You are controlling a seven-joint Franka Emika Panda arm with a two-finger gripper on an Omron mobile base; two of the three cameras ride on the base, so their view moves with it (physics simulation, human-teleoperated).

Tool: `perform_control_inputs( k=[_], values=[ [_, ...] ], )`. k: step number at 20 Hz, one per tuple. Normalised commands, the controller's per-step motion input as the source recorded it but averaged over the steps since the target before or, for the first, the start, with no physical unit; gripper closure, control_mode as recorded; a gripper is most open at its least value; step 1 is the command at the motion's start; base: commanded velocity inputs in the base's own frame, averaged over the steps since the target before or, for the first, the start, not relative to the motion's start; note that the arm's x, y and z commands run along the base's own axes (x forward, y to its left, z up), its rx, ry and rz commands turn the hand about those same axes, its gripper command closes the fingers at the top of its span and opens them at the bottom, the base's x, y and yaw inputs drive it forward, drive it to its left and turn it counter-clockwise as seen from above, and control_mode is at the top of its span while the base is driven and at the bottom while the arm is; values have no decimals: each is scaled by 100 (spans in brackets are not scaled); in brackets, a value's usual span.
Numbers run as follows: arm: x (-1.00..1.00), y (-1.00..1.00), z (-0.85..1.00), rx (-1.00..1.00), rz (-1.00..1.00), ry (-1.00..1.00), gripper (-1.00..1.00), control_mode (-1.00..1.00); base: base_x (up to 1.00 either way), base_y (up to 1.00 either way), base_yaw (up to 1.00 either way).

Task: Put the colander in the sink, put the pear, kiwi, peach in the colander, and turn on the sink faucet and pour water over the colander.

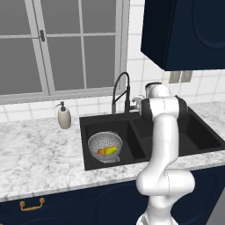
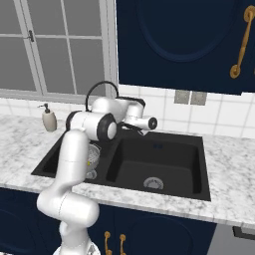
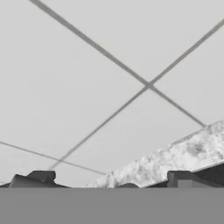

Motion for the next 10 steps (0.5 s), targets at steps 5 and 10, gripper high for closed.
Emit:
perform_control_inputs(
  k=[5, 10],
  values=[
    [38, 0, -10, 0, 0, 0, -100, -100, 0, 0, 0],
    [6, -9, -3, 0, 0, 0, 100, -100, 0, 0, 0]
  ],
)
